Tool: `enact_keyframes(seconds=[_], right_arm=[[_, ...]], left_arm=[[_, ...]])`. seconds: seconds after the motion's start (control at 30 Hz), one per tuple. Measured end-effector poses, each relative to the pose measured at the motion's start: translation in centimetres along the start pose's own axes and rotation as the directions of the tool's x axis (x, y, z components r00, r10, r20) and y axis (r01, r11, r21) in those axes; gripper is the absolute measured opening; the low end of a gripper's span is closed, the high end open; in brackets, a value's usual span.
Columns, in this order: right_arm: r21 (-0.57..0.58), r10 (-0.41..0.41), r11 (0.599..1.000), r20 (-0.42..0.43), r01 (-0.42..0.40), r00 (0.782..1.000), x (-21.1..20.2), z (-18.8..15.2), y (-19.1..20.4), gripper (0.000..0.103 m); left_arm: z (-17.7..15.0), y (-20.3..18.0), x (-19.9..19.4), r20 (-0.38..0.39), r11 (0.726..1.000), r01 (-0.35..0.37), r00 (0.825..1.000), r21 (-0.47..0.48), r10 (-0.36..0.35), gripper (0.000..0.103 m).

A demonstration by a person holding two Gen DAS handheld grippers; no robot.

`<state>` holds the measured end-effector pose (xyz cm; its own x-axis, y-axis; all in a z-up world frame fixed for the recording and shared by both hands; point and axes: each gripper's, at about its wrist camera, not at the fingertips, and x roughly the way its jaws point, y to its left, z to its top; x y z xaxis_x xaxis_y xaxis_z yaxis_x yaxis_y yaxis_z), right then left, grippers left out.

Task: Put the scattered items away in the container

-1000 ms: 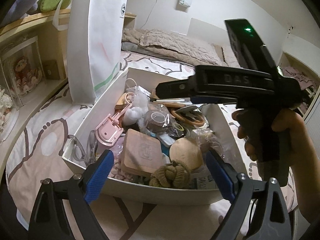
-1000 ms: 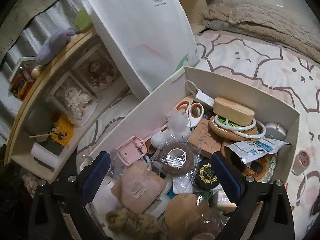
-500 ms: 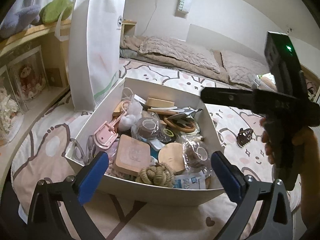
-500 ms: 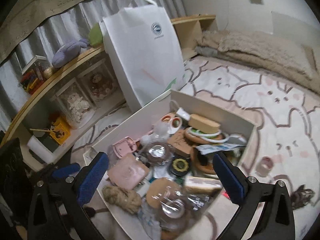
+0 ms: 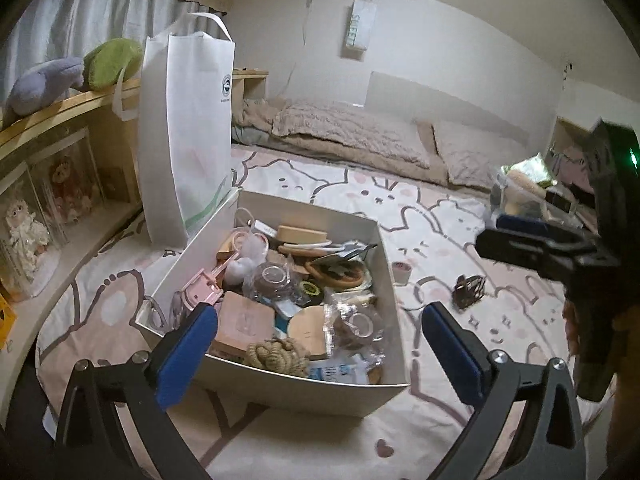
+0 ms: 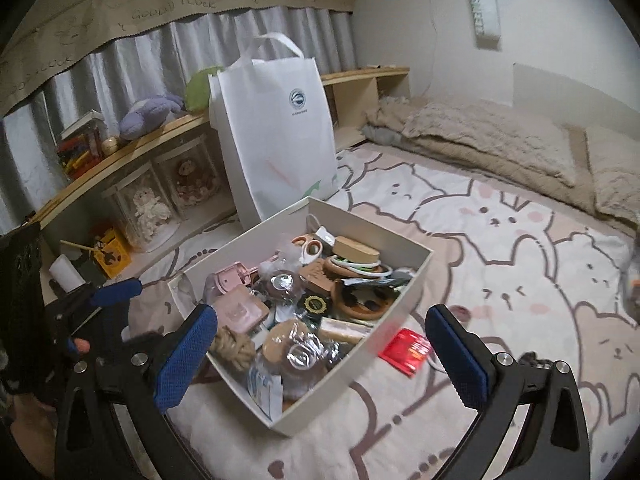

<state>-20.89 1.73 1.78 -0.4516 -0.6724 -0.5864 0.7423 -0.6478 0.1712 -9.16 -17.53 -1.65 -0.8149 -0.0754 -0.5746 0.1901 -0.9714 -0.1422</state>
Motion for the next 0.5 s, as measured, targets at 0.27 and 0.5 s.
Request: enact_keyframes(seconds=[0.27, 0.5], right_arm=[[-0.029, -0.045, 0.998, 0.049, 0.046, 0.998, -5.0, -1.9, 0.6, 0.103], [-0.019, -0.076, 0.997, 0.09, 0.078, 0.993, -8.8, -3.7, 0.6, 0.103]], left_arm=[[-0.4, -1.7, -3.1, 0.038, 1.0, -0.012, 0.999, -0.007, 0.012, 0.103], [-1.5, -3.3, -5.8, 0.052, 1.0, -0.006, 0.999, 0.013, 0.005, 0.103]])
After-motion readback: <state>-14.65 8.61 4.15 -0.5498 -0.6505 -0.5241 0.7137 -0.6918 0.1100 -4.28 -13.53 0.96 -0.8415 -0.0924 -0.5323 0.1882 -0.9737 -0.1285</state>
